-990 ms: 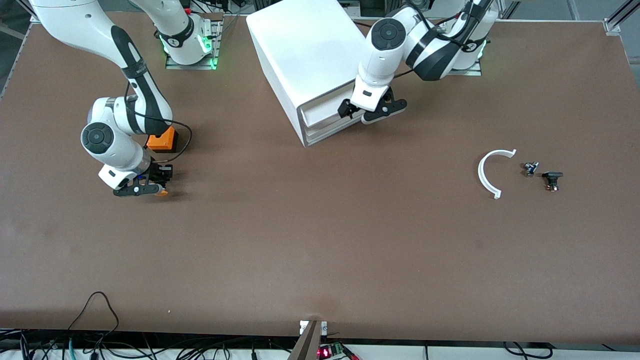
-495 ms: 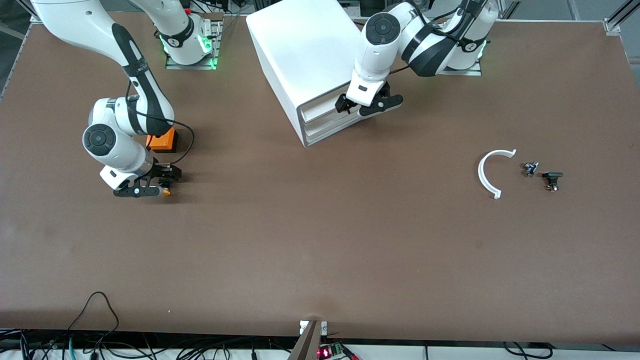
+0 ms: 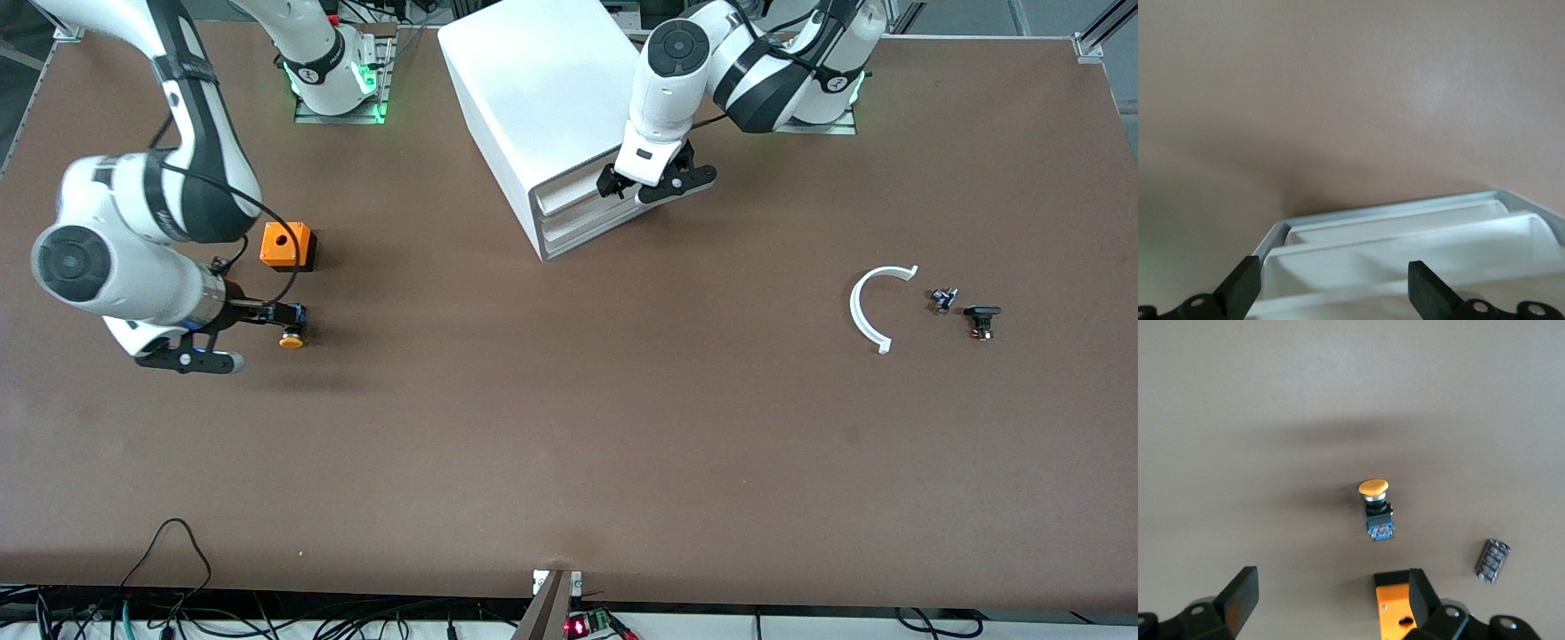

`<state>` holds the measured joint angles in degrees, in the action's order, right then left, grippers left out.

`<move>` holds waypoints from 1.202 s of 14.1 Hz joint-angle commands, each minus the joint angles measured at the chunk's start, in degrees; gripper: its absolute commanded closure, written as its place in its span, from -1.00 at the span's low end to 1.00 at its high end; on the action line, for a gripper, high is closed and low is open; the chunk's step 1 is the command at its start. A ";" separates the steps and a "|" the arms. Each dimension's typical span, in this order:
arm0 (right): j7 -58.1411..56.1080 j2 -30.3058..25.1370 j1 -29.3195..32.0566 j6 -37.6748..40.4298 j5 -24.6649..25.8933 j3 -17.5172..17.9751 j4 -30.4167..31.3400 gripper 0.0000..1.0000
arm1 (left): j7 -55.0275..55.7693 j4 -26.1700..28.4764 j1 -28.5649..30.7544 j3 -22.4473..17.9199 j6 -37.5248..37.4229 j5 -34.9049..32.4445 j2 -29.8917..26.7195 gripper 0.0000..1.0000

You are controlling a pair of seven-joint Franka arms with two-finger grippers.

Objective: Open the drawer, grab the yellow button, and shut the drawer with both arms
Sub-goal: 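Place the button beside the orange box and open the right gripper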

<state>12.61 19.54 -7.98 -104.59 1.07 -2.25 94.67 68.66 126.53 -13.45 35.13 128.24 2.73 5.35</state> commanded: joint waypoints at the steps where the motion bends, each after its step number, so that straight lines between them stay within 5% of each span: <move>1: 3.29 0.67 -0.20 9.20 -0.64 0.58 -9.21 -1.00 | 0.42 0.48 0.01 2.40 -2.03 2.71 -1.57 -1.00; 6: 2.42 -0.11 -0.11 18.54 1.74 0.58 -18.38 -1.00 | -0.55 -2.50 4.39 0.57 -1.42 2.02 -1.57 -1.00; 11: 0.42 -3.89 1.38 18.99 3.14 0.49 -19.53 -1.00 | -8.41 -9.70 6.77 -11.90 0.35 1.75 -3.49 -1.00; 17: -11.64 -6.88 9.12 18.55 3.32 -0.03 -14.61 -1.00 | -41.99 -24.72 8.35 -26.67 -23.16 1.84 -8.51 -1.00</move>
<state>3.25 14.71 -0.15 -85.67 4.11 -2.62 76.76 35.04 107.06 -5.50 11.35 113.54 3.62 -1.62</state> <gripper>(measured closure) 0.000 0.000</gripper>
